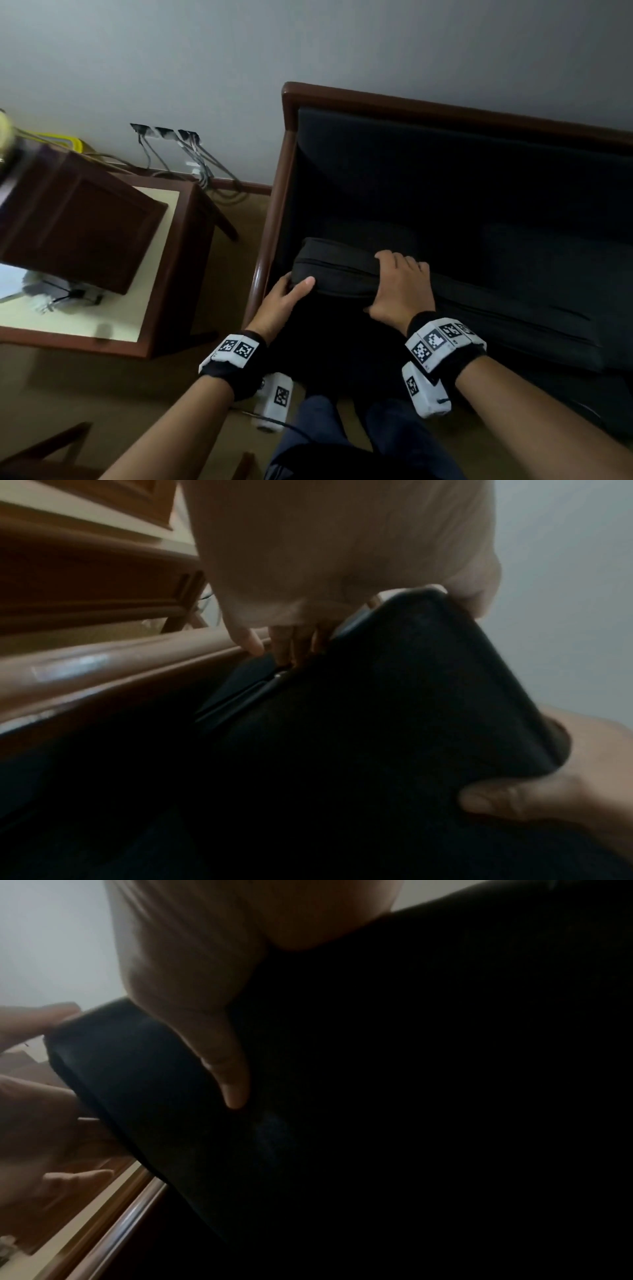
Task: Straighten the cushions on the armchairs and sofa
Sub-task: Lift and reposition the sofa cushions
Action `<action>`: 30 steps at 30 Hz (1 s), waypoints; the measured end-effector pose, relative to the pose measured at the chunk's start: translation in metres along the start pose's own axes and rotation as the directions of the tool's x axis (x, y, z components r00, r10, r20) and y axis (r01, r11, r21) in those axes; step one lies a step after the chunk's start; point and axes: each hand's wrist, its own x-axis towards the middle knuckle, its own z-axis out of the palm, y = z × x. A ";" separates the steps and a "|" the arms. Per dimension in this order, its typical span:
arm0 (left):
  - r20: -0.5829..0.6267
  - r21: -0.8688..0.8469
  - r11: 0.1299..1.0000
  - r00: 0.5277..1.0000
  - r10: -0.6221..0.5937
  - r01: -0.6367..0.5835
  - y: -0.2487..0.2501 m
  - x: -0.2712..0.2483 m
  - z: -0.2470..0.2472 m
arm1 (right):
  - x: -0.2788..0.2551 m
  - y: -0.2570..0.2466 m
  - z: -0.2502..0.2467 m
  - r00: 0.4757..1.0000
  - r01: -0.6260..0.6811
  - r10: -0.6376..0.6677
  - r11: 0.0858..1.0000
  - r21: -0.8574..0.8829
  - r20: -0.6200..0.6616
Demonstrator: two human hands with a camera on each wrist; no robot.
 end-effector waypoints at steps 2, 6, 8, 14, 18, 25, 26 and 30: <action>0.097 0.130 0.987 0.992 0.081 -0.093 -0.002 -0.011 -0.004 | -0.022 0.014 -0.004 0.998 0.019 -0.016 0.999 0.047 -0.057; 0.281 0.569 0.751 0.938 0.204 -0.334 0.007 -0.011 -0.001 | -0.063 0.048 -0.031 0.980 0.096 -0.073 0.988 0.121 -0.183; 0.303 0.726 0.554 0.913 0.274 -0.408 0.015 -0.011 0.016 | -0.075 0.065 -0.051 0.972 0.122 -0.080 0.975 0.184 -0.220; 0.301 0.719 0.366 0.739 0.602 -0.591 0.072 -0.035 0.065 | -0.092 0.113 -0.098 0.932 0.213 -0.048 0.874 0.436 -0.360; 0.347 0.713 0.191 0.576 0.740 -0.675 0.128 -0.058 0.083 | -0.093 0.132 -0.119 0.873 0.296 0.020 0.773 0.561 -0.487; 0.321 0.836 0.086 0.610 0.725 -0.542 0.126 -0.045 0.118 | -0.077 0.140 -0.093 0.957 0.204 0.032 0.630 0.749 -0.288; 0.305 0.844 0.092 0.614 0.728 -0.529 0.124 -0.040 0.124 | -0.075 0.142 -0.094 0.954 0.197 0.059 0.614 0.764 -0.294; 0.304 0.890 0.043 0.660 0.687 -0.455 0.135 -0.028 0.155 | -0.077 0.149 -0.123 0.919 0.157 0.099 0.796 0.584 -0.381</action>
